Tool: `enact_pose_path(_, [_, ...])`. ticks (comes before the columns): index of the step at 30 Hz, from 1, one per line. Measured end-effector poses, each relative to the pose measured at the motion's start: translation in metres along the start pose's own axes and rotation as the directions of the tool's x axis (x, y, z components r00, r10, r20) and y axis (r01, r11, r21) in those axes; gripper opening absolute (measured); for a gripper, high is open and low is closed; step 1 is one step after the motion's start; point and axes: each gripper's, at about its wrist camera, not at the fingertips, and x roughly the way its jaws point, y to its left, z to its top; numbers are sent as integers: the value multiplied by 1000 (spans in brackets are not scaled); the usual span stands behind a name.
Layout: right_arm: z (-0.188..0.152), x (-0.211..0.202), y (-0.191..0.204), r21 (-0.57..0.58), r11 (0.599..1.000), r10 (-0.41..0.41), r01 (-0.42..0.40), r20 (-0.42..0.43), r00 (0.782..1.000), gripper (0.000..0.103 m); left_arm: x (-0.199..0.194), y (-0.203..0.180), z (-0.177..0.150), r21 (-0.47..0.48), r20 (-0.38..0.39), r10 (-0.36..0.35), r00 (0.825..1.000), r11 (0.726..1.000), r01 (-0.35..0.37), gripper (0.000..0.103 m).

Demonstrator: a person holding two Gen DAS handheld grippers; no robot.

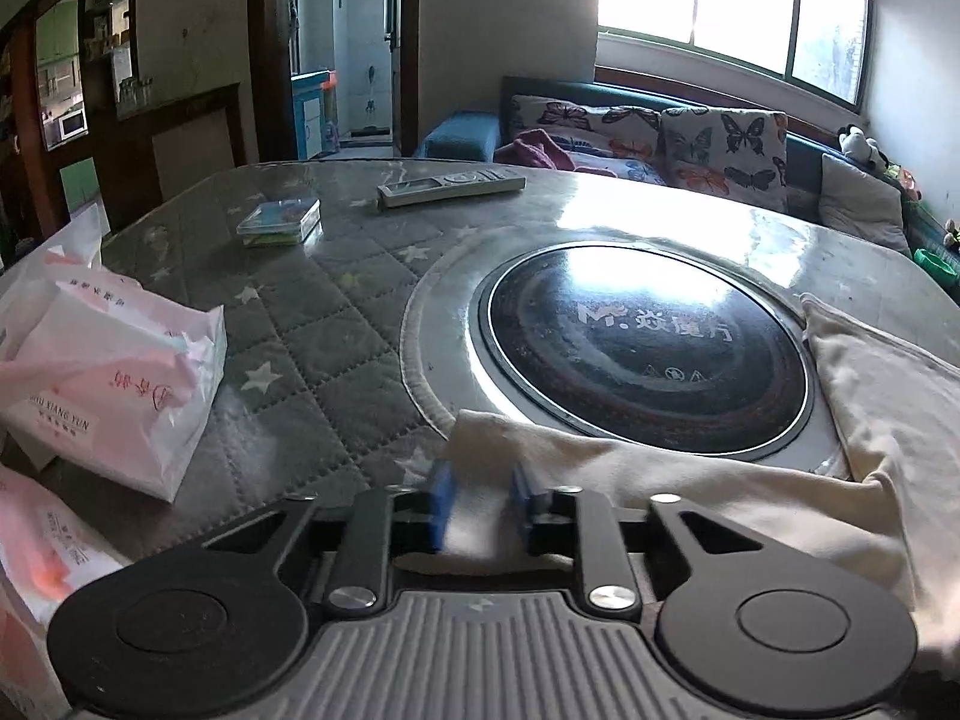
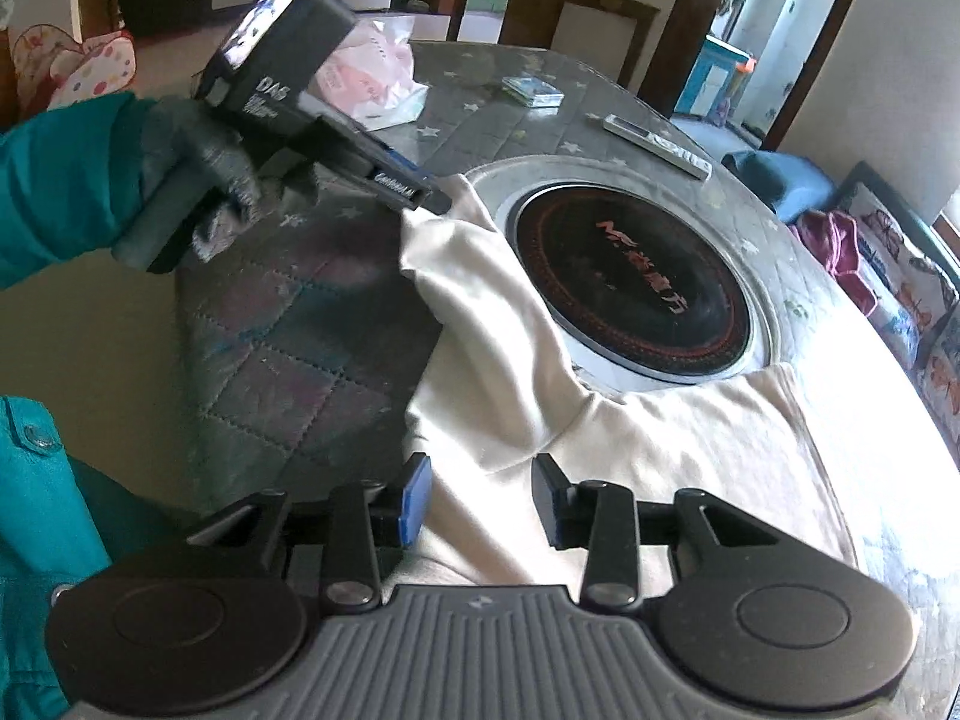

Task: Fold clothes
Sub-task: 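Grasp the sweatshirt edge with the left tool while the right tool smooths the fabric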

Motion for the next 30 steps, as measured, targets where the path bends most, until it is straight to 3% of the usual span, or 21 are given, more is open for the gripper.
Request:
enact_pose_path(6, [-6, 12, 19, -8, 999, -38, 38, 78, 996, 37, 4, 5, 4, -5, 8, 4, 1000, 1000, -4, 3])
enact_pose_path(11, [-11, 28, 36, -9, 998, -69, 70, 99, 993, 33, 3, 4, 8, 7, 17, -2, 1000, 1000, 2, 4])
enact_pose_path(14, [-15, 34, 39, -7, 996, -83, 84, 95, 992, 27, 4, 1, 7, 19, 6, -9, 1000, 1000, 9, 10])
enact_pose_path(16, [-18, 36, 38, 1, 996, -87, 87, 93, 992, 17, 5, -1, 5, 32, 0, -10, 1000, 999, 10, 24])
enact_pose_path(18, [-20, 36, 35, 18, 997, -81, 80, 93, 992, 13, 6, -5, 4, 48, 3, -9, 1000, 999, 9, 27])
enact_pose_path(20, [-23, 34, 32, 31, 997, -78, 75, 97, 992, 9, 8, -8, 6, 62, 4, -12, 1000, 998, 11, 24])
enact_pose_path(21, [-23, 33, 31, 40, 997, -71, 67, 100, 992, 9, 9, -9, 7, 66, 3, -17, 1000, 998, 17, 8])
enact_pose_path(22, [-24, 31, 29, 49, 997, -64, 59, 103, 993, 8, 11, -10, 8, 70, 1, -23, 1000, 997, 22, 3])
enact_pose_path(30, [-26, 16, 22, 94, 996, -22, 9, 143, 989, 8, 11, -14, 34, 111, 100, 37, 994, 993, -48, 0])
